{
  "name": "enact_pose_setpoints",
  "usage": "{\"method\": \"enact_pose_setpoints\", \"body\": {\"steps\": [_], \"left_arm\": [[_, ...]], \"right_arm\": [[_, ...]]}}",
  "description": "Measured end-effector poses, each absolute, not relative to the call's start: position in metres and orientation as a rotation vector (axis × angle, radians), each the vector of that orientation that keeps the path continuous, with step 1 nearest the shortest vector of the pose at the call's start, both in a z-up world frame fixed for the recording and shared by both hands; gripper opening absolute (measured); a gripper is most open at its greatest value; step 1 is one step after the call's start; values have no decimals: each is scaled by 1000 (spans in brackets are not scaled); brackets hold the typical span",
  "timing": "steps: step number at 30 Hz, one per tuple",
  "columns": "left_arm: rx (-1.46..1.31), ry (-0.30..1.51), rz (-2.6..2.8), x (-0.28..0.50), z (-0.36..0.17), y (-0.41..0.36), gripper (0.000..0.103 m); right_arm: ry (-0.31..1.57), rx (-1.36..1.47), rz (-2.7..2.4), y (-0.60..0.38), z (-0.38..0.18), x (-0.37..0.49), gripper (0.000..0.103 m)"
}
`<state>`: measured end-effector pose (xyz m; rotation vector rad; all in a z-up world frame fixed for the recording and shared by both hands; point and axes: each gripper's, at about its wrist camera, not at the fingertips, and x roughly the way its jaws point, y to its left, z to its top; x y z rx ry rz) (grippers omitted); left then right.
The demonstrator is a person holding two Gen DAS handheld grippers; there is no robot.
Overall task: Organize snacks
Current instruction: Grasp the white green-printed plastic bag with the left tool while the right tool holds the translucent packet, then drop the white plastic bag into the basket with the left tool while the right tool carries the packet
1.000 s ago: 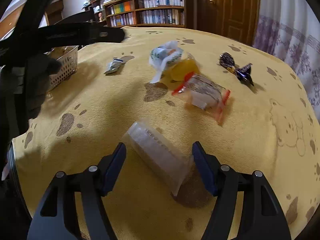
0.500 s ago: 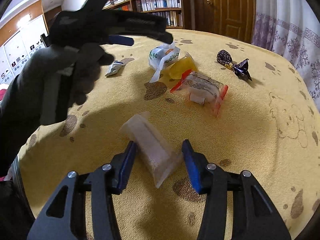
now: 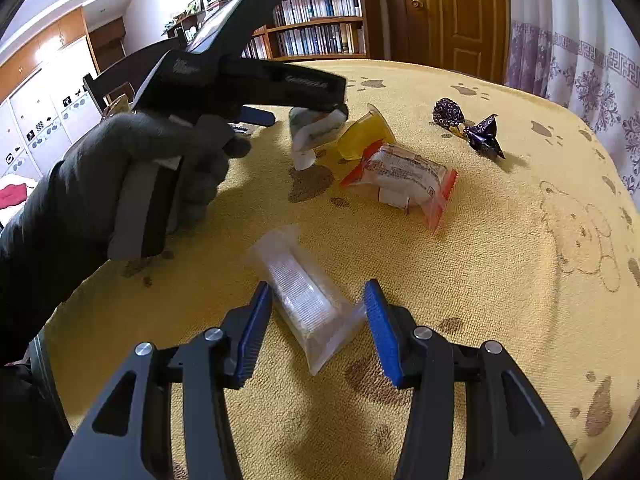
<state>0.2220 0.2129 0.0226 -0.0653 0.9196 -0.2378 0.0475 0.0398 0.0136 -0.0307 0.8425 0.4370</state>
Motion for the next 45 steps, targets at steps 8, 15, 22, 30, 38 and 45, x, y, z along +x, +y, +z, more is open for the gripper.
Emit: {"method": "enact_pose_setpoints", "body": {"steps": [8, 15, 22, 30, 38, 45], "left_arm": [[29, 914, -231, 194, 20, 212, 100], [31, 898, -295, 176, 24, 206, 54], [13, 874, -328, 164, 33, 206, 38], [28, 782, -324, 140, 66, 214, 35], [-2, 704, -322, 114, 95, 238, 35], [-22, 651, -290, 94, 114, 268, 35]], "right_arm": [[843, -31, 437, 40, 14, 47, 49], [842, -33, 436, 40, 14, 48, 49], [842, -33, 436, 39, 14, 48, 49], [842, -27, 437, 39, 14, 49, 49], [842, -40, 421, 40, 14, 49, 49], [842, -93, 356, 54, 15, 47, 50]]}}
